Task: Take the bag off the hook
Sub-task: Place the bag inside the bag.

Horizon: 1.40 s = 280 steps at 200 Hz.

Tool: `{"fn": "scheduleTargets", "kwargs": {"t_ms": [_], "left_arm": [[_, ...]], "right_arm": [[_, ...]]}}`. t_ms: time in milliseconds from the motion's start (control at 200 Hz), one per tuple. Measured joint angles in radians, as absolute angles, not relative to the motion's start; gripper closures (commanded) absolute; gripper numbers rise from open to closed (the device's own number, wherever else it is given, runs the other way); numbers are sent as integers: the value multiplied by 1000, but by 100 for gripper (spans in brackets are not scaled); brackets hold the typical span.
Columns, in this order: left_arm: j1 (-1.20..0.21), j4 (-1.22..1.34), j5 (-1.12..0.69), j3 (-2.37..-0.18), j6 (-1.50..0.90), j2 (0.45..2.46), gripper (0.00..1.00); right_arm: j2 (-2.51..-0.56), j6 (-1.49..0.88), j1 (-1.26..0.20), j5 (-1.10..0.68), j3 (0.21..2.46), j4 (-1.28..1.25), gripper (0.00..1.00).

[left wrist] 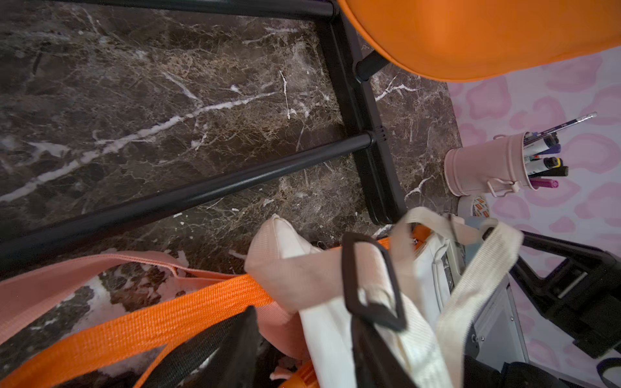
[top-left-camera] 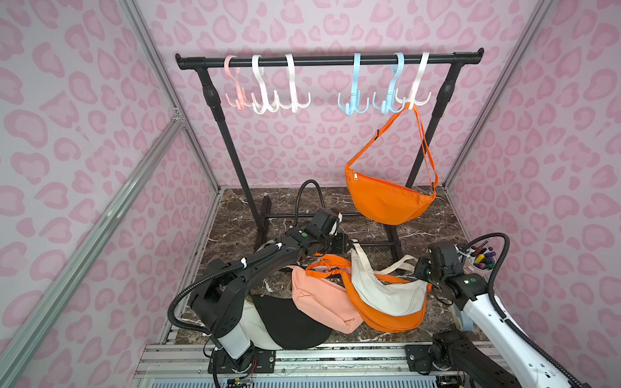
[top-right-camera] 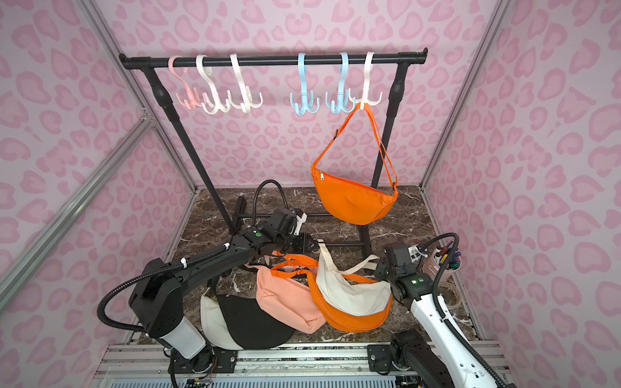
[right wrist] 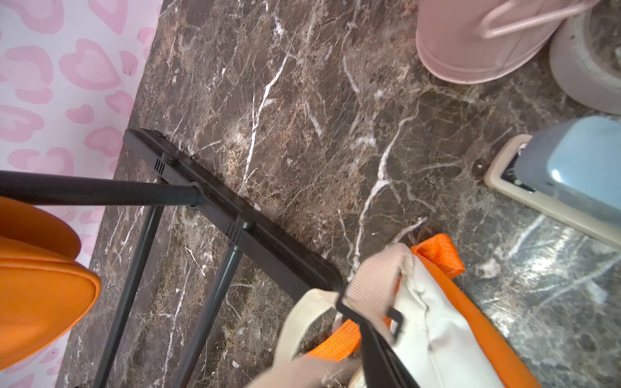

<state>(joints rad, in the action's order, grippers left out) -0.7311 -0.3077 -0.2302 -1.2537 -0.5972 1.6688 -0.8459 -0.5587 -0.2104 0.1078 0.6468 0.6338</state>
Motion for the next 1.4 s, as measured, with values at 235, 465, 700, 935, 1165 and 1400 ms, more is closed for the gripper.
{"fn": "scheduleTargets", "kwargs": {"t_ms": [235,465,700,935,1165,1400], "left_arm": [[-721,-320,-201,-1251,-598,1644,35],[-712,-328,-194,-1251,-598,1638,35],[-711,-340,-190,-1253,-577,1616,36],[-706,-345,-160,-1269,-536,1599,36],[-690,-343,-138,-1272,-503,1568,36],[-674,-342,-133,-1287,-460,1548,35]], "right_arm": [[-792,-561,-194,109,681,641,41],[-757,-559,-190,116,696,679,41],[-767,-543,-190,111,724,678,41],[-747,-535,-190,93,736,672,41],[-673,-529,-190,85,736,656,41],[-605,-505,-190,106,737,648,40]]}}
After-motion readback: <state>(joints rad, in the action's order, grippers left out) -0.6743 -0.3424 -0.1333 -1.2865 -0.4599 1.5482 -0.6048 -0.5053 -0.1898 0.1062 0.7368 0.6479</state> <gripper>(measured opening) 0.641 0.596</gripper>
